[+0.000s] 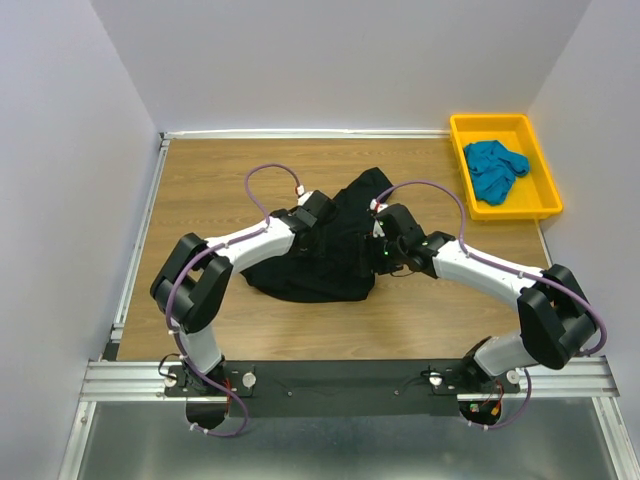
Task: Fold and stack the t-shirts
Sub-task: Flatten the tshirt out
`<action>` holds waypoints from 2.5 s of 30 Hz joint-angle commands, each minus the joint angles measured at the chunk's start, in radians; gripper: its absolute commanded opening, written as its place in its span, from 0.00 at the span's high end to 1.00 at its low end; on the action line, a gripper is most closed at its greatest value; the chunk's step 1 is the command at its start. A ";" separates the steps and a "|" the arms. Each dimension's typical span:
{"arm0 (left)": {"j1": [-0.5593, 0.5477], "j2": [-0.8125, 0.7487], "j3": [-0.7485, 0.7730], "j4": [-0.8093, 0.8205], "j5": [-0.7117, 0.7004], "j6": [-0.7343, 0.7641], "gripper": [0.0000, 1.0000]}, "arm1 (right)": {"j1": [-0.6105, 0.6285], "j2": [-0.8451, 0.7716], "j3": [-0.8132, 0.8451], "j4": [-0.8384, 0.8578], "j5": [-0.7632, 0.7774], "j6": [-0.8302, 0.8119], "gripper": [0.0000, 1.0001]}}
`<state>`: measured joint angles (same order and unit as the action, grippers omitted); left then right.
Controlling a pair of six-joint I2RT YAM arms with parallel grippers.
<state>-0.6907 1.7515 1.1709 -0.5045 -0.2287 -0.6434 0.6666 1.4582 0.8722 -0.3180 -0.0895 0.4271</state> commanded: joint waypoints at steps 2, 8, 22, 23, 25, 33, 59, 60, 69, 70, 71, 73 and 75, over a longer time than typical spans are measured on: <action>-0.023 0.032 0.023 -0.019 -0.093 0.005 0.51 | 0.007 -0.013 -0.010 -0.015 0.037 0.007 0.28; -0.027 0.036 0.001 -0.025 -0.129 0.005 0.61 | 0.007 -0.004 -0.010 -0.016 0.040 0.007 0.28; -0.029 -0.076 -0.076 0.020 -0.213 -0.015 1.00 | -0.040 0.013 0.025 -0.018 0.165 -0.002 0.28; -0.027 -0.092 -0.079 0.018 -0.224 -0.018 1.00 | -0.064 0.017 0.030 -0.015 0.160 0.004 0.28; -0.024 -0.127 -0.091 0.014 -0.244 -0.028 1.00 | -0.141 0.031 0.053 -0.012 0.140 0.018 0.29; -0.001 -0.351 -0.158 0.024 -0.285 -0.053 1.00 | -0.303 0.143 0.163 0.042 0.048 0.025 0.31; 0.008 -0.731 -0.473 0.122 -0.086 -0.104 1.00 | -0.375 0.335 0.165 0.185 -0.323 0.004 0.70; 0.008 -0.730 -0.473 0.126 -0.077 -0.095 1.00 | -0.375 0.311 0.169 0.185 -0.314 0.002 0.79; 0.008 -0.757 -0.501 0.152 -0.014 -0.050 1.00 | -0.331 0.313 0.491 0.122 -0.343 0.044 0.99; 0.008 -0.762 -0.504 0.153 -0.009 -0.047 1.00 | -0.314 0.336 0.539 0.120 -0.345 0.047 0.99; 0.008 -0.774 -0.507 0.152 -0.003 -0.041 1.00 | -0.282 0.403 0.661 0.112 -0.349 0.056 0.99; 0.007 -0.788 -0.507 0.152 0.003 -0.038 1.00 | -0.254 0.479 0.784 0.100 -0.352 0.074 0.99; 0.007 -0.808 -0.507 0.150 0.020 -0.029 1.00 | -0.216 0.595 0.969 0.092 -0.355 0.096 0.99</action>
<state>-0.6872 0.9852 0.6708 -0.3813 -0.2489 -0.6998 0.3882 1.9018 1.6333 -0.2157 -0.4103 0.4805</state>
